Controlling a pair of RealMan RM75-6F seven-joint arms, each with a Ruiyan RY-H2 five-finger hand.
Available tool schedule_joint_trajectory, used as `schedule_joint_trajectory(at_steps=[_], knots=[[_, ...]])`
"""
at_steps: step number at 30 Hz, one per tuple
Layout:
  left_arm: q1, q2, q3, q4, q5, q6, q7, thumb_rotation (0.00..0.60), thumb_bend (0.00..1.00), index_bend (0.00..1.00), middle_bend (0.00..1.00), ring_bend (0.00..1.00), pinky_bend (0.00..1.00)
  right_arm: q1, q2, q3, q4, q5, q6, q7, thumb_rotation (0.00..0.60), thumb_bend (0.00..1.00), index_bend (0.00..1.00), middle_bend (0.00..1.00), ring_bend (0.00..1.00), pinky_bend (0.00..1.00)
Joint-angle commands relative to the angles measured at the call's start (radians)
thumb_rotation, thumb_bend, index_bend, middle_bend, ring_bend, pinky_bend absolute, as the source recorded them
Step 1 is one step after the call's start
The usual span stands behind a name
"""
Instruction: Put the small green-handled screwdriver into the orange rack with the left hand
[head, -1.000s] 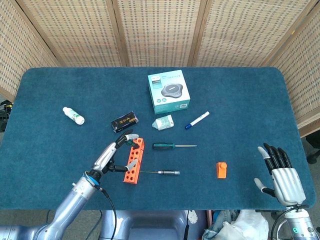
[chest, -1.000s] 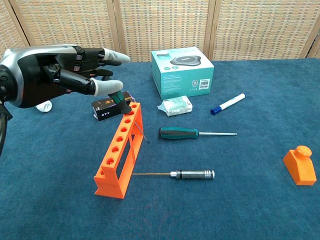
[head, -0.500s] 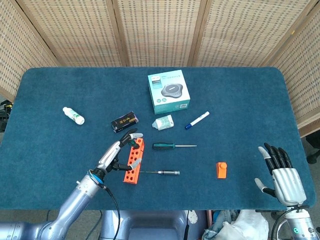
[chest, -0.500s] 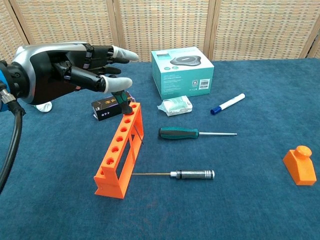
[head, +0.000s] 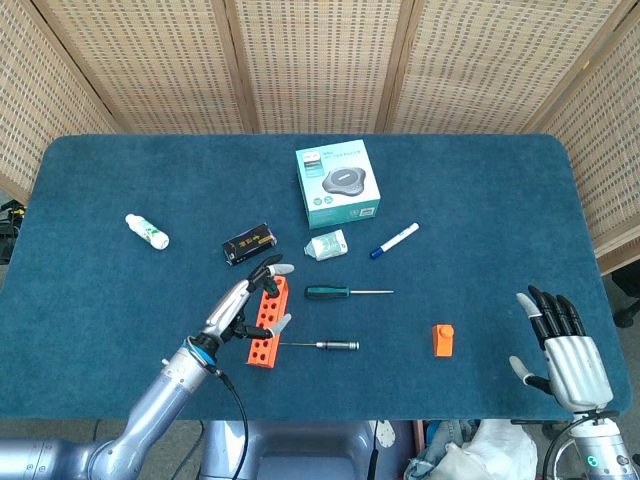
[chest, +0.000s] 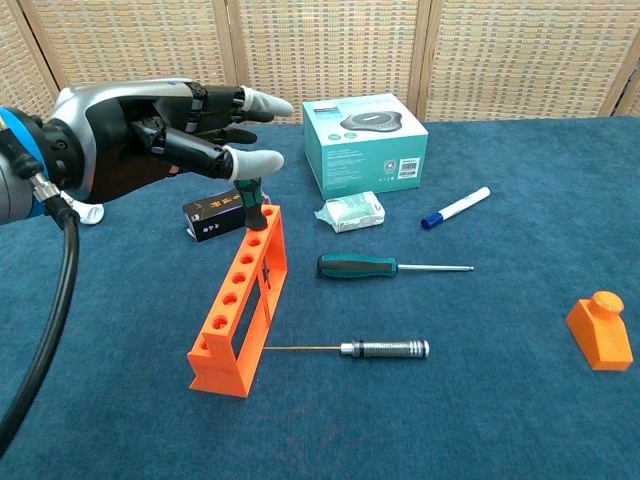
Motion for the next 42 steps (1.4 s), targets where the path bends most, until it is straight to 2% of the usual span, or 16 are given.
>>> schedule_joint_trajectory(at_steps=[1, 7, 16, 23, 25, 27, 30, 36, 42], knots=[[-0.007, -0.006, -0.002, 0.006, -0.01, -0.001, 0.006, 0.6, 0.38, 0.16, 0.01, 0.0, 0.03, 0.0, 0.001, 0.0, 0.0, 0.001, 0.0, 0.001, 0.6, 0.24, 0.0, 0.0, 0.0, 0.0], [-0.019, -0.02, -0.006, 0.016, -0.03, -0.001, 0.014, 0.6, 0.38, 0.16, 0.01, 0.0, 0.03, -0.001, 0.002, 0.0, 0.0, 0.0, 0.001, 0.003, 0.6, 0.24, 0.0, 0.0, 0.0, 0.0], [0.001, -0.002, -0.004, -0.013, 0.016, 0.029, 0.006, 0.6, 0.38, 0.16, 0.01, 0.0, 0.03, -0.001, 0.002, -0.001, -0.001, -0.004, 0.002, 0.002, 0.6, 0.24, 0.0, 0.0, 0.0, 0.0], [0.053, 0.08, -0.016, -0.063, 0.13, 0.1, 0.001, 0.6, 0.38, 0.18, 0.0, 0.0, 0.0, -0.001, 0.002, 0.0, 0.001, 0.0, 0.001, 0.003, 0.6, 0.24, 0.0, 0.0, 0.0, 0.0], [0.089, 0.135, 0.008, -0.079, 0.198, 0.137, 0.023, 0.6, 0.36, 0.19, 0.0, 0.0, 0.0, -0.001, 0.003, 0.001, 0.002, 0.002, 0.0, 0.003, 0.6, 0.24, 0.0, 0.0, 0.0, 0.0], [0.118, 0.18, 0.043, -0.078, 0.255, 0.161, 0.06, 0.6, 0.29, 0.18, 0.0, 0.0, 0.0, -0.001, 0.003, 0.001, 0.003, 0.004, 0.0, 0.003, 0.6, 0.24, 0.0, 0.0, 0.0, 0.0], [0.178, 0.23, 0.124, -0.04, 0.367, 0.233, 0.157, 0.6, 0.22, 0.17, 0.0, 0.0, 0.0, -0.001, 0.002, 0.003, 0.003, 0.006, 0.0, -0.001, 0.6, 0.24, 0.0, 0.0, 0.0, 0.0], [0.285, 0.252, 0.247, 0.056, 0.483, 0.364, 0.327, 0.6, 0.19, 0.14, 0.0, 0.0, 0.0, -0.002, -0.003, 0.003, 0.001, 0.005, 0.003, -0.022, 0.6, 0.24, 0.0, 0.0, 0.0, 0.0], [0.375, 0.231, 0.315, 0.164, 0.554, 0.466, 0.418, 0.6, 0.19, 0.14, 0.0, 0.0, 0.0, 0.001, -0.009, 0.004, -0.002, 0.009, -0.005, -0.043, 0.6, 0.24, 0.0, 0.0, 0.0, 0.0]])
